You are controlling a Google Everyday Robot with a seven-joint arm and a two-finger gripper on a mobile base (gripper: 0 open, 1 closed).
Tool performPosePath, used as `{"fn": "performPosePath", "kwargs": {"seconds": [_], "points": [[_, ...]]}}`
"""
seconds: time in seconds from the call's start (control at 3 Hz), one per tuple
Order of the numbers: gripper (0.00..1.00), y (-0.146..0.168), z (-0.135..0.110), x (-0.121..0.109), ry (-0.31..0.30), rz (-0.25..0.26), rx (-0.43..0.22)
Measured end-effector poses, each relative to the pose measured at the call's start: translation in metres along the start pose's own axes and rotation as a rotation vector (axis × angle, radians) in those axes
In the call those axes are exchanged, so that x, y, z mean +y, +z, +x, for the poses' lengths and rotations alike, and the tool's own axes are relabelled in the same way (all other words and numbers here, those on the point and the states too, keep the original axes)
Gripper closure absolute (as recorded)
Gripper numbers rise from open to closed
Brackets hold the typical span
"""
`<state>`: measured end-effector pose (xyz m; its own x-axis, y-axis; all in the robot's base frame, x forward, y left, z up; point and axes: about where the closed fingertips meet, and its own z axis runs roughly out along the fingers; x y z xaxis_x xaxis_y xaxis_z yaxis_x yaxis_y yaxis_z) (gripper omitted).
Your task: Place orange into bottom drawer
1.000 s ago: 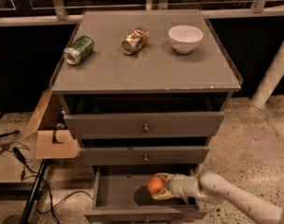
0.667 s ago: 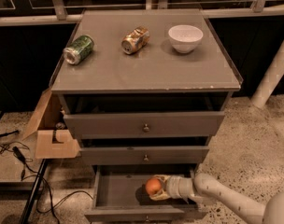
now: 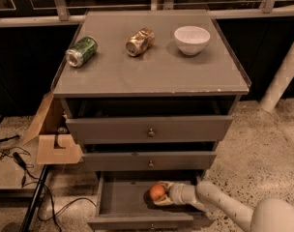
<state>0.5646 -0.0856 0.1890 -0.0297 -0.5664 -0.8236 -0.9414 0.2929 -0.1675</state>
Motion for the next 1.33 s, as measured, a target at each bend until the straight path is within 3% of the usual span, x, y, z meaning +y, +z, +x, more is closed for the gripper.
{"fn": "performPosePath", "kwargs": {"seconds": [1.0,1.33], "points": [[1.00,0.043,0.027,-0.014,0.038,-0.003,-0.055],[0.82,0.044,0.027,-0.014,0.038,-0.003,-0.055]]}}
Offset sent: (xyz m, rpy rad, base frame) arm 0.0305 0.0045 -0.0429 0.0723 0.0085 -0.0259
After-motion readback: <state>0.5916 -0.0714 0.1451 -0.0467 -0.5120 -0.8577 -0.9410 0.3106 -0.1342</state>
